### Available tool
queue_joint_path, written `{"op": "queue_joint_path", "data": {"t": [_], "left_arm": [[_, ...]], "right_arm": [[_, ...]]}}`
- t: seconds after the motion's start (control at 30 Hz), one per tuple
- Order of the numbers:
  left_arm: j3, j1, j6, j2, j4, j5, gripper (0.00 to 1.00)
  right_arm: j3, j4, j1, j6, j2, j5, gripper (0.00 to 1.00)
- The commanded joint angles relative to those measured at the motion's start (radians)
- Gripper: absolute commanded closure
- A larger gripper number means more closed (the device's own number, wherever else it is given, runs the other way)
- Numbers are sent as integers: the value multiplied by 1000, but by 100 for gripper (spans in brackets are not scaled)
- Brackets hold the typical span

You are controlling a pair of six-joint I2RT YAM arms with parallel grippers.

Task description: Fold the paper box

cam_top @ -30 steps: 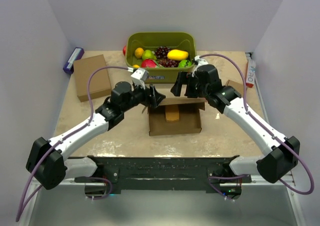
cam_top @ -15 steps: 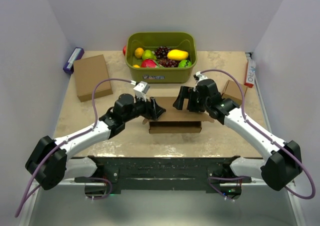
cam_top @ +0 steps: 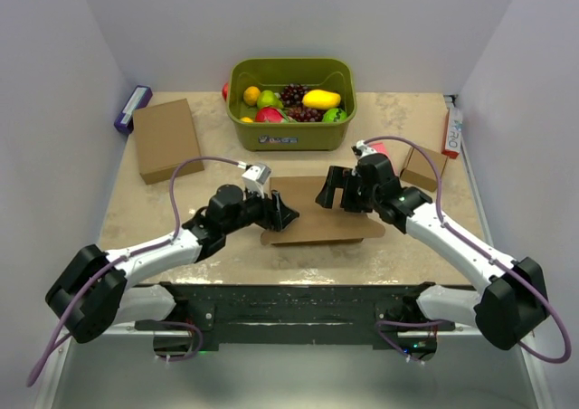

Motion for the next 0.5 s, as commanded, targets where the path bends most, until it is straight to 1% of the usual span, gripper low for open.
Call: {"op": "queue_joint_path", "data": {"t": [0.0,0.47], "left_arm": [[-33,-7,-27,-4,50,-21,26],[-100,-12,-45,46,90,-32,27]], "right_arm": [[-28,47,2,18,1,-6,2],[-119,94,3,43,15,-12,2]]}}
